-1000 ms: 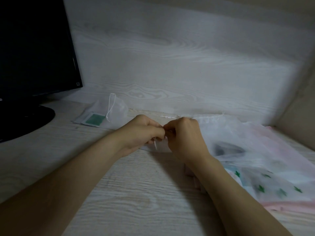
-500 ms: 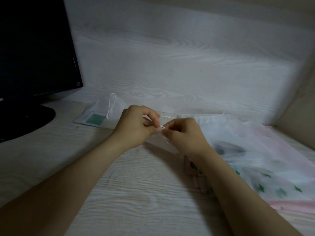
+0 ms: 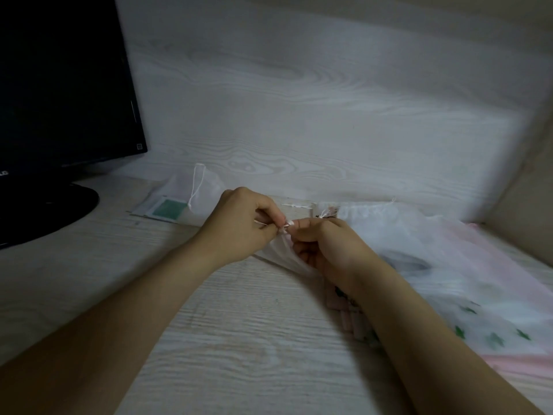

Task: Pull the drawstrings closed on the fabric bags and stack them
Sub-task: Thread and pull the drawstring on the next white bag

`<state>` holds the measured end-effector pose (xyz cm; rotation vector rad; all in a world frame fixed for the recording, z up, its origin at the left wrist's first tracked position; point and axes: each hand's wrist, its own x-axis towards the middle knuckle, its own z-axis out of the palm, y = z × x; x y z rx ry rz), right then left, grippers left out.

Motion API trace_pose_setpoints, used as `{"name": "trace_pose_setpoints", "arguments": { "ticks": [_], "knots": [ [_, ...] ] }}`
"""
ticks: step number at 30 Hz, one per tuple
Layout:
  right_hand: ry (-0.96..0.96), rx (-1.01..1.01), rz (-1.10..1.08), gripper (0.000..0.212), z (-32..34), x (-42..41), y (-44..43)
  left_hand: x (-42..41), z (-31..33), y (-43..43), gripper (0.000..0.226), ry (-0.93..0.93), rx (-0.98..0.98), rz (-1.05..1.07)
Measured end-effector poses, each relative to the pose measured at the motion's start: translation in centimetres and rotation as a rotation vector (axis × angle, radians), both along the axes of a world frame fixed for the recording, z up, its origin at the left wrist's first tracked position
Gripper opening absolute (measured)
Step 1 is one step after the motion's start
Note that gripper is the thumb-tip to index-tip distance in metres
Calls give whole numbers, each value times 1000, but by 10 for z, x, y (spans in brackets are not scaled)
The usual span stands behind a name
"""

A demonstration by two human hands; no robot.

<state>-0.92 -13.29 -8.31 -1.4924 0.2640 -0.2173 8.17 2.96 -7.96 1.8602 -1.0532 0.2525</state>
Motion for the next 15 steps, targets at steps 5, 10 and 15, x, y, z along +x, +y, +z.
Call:
{"name": "trace_pose_setpoints", "arguments": {
  "ticks": [5,10,15],
  "knots": [
    [4,54,-6,19,-3,2,-4,-2,-4,-2,13,55,26,-54],
    [-41,10,-36,26,-3,1,-4,0,-3,-4,7,0,6,-31],
    [-23,-72,-179,11,-6,5,-9,0,8,-3,41,353,-6,0]
  ]
}}
